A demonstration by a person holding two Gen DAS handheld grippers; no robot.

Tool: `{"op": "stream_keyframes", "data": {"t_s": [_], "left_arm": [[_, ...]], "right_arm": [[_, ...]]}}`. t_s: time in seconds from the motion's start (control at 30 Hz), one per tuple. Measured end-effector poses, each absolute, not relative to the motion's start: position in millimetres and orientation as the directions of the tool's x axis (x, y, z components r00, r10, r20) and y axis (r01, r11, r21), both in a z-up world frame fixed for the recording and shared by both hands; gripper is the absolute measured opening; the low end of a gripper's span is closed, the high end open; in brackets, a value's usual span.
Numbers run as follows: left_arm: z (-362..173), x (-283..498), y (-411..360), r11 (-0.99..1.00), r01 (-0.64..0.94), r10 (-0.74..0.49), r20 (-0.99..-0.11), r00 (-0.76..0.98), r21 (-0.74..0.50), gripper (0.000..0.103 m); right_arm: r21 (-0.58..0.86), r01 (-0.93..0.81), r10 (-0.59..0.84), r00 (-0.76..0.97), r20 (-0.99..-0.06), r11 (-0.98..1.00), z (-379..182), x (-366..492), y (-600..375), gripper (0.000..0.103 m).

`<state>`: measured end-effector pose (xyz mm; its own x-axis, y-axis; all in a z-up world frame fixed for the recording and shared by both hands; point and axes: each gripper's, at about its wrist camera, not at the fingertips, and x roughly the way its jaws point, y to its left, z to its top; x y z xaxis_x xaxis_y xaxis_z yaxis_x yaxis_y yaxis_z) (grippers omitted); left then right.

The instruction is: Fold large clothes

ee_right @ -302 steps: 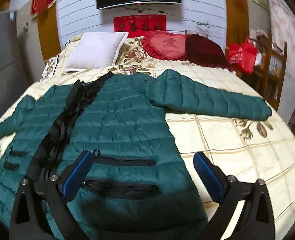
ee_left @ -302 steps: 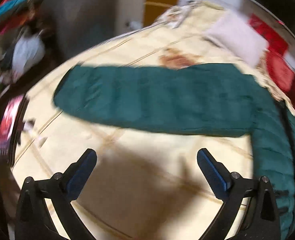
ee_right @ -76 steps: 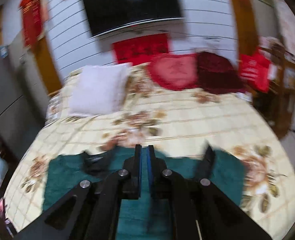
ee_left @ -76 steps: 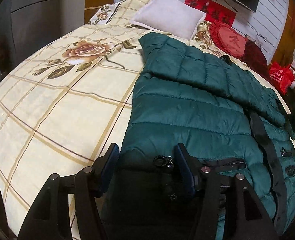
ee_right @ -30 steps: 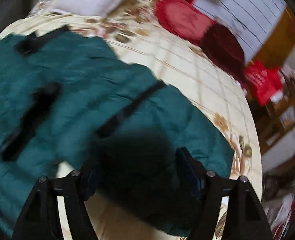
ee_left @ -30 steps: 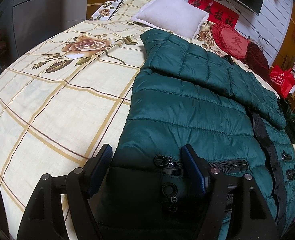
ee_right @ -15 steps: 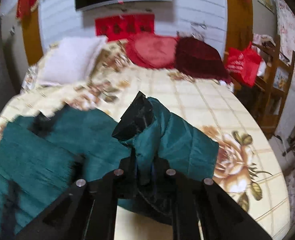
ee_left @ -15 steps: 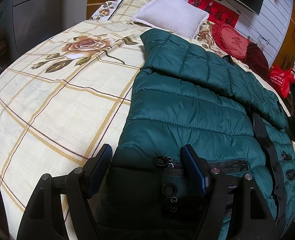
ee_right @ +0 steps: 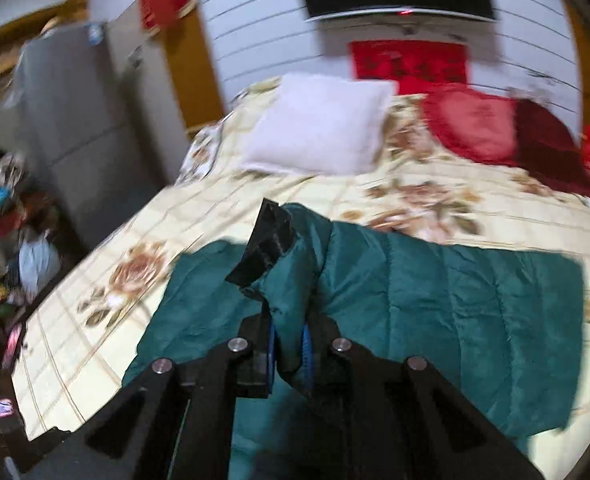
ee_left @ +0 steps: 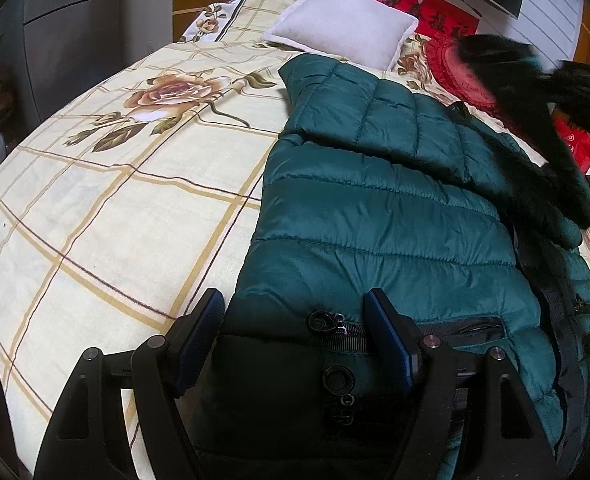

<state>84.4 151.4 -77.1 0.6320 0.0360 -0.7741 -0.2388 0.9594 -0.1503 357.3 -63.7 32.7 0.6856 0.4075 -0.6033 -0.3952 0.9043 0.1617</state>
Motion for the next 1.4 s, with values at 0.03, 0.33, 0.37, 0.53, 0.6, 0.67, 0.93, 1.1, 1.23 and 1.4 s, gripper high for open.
{"op": "stream_keyframes", "data": {"t_s": [0.03,0.33,0.37,0.53,0.6,0.67,0.93,1.1,1.23,1.4], "left_arm": [[-77.1,84.5,151.2,0.959,-0.239,0.036,-0.774,0.632,-0.150,0.055],[-76.9,84.4,150.6,0.959,-0.237,0.033,-0.775,0.632,-0.153,0.055],[-76.2,85.0,150.5,0.959,-0.235,0.027,-0.778,0.628,-0.156,0.055],[-38.0,91.4,145.0,0.962,-0.191,-0.020,-0.746,0.665,-0.196,0.051],[-19.0,105.9,133.9,0.964,-0.137,-0.075,-0.727,0.683,-0.228,0.051],[3.4,129.2,112.5,0.971,-0.049,-0.136,-0.708,0.693,-0.234,0.051],[29.0,224.7,54.4,0.942,0.138,-0.314,-0.659,0.683,-0.306,0.051],[5.8,248.4,37.3,0.956,0.097,-0.274,-0.722,0.635,-0.278,0.000],[11.6,233.1,42.9,0.963,0.063,-0.237,-0.719,0.653,-0.261,0.000],[45.5,190.3,75.7,0.958,0.092,-0.255,-0.658,0.709,-0.273,0.000]], "right_arm": [[0.165,-0.396,0.406,0.665,-0.627,0.903,20.7,360.2,-57.8,0.014],[0.158,-0.454,0.430,0.592,-0.681,0.877,9.6,318.2,-78.3,0.069],[0.149,-0.443,0.421,0.615,-0.667,0.884,17.6,309.5,-90.9,0.069],[0.114,-0.311,0.313,0.726,-0.612,0.944,40.1,273.4,-186.8,0.076],[0.082,-0.198,0.206,0.763,-0.613,0.977,40.2,272.7,-226.4,0.076],[0.108,-0.061,0.114,0.782,-0.613,0.992,34.1,274.0,-269.5,0.076],[0.426,0.225,0.113,0.764,-0.635,0.876,-8.4,270.2,-377.0,0.076],[0.456,0.193,0.159,0.763,-0.627,0.869,-6.1,277.9,-371.6,0.076],[0.439,0.166,0.164,0.766,-0.621,0.883,-3.3,278.0,-360.6,0.076],[0.424,0.185,0.130,0.780,-0.612,0.887,-0.4,268.5,-361.6,0.076]]}}
